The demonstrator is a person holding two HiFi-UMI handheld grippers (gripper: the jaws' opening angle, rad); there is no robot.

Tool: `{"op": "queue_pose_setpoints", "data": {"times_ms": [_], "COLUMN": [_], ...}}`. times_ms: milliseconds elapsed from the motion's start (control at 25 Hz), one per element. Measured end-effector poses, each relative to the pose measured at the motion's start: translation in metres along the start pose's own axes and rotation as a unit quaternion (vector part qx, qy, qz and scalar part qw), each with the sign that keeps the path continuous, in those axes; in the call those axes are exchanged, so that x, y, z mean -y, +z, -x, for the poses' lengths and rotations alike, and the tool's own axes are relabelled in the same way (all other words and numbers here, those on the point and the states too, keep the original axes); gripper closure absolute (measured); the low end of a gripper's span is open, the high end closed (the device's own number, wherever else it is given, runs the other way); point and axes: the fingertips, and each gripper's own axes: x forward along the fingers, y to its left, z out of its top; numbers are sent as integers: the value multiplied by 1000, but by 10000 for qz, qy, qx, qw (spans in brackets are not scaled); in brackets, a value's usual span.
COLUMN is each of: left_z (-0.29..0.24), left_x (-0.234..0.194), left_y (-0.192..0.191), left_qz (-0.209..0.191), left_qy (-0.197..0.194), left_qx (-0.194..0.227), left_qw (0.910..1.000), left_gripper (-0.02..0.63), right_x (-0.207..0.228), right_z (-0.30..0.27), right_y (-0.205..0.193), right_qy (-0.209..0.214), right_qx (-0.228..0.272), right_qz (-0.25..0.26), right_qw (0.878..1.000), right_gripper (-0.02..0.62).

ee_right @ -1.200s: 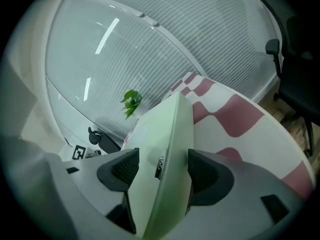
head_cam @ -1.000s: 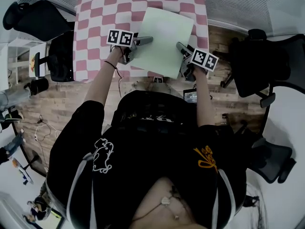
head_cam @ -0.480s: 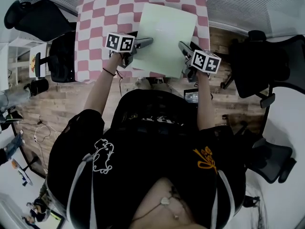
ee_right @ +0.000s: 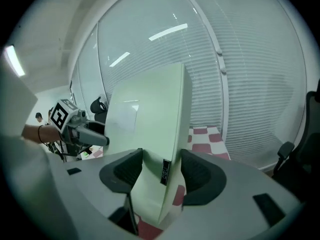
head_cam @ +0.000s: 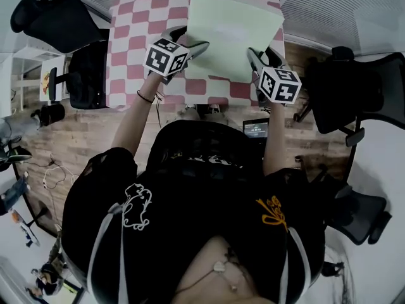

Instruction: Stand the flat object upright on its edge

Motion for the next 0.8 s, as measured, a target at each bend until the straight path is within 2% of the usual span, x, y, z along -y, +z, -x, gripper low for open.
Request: {"op": "queue_pose_setpoints", "data": {"times_ms": [160, 280, 480, 800], "left_z": [16, 22, 19, 0], "left_x": [-18, -33, -59, -87], "left_y": [17, 24, 26, 19], "left_qz": [-680, -941, -962, -860], "left_qy": [486, 787, 1062, 1333], "left_qx": [109, 181, 236, 112], "left_qw": [9964, 9923, 9894, 9873], "left_gripper": [258, 272, 284, 288], "right_x": [-12, -18, -22, -18], "right_z": [-9, -18, -41, -70], "right_y": [23, 38, 55, 59], "right_qy": [-240, -412, -541, -721], "right_qx": [220, 357, 381, 215], "right_qz": [558, 930, 1223, 1354], "right_qw": [9979, 9942, 9903, 9879], "right_gripper": [356, 360, 364, 367]}}
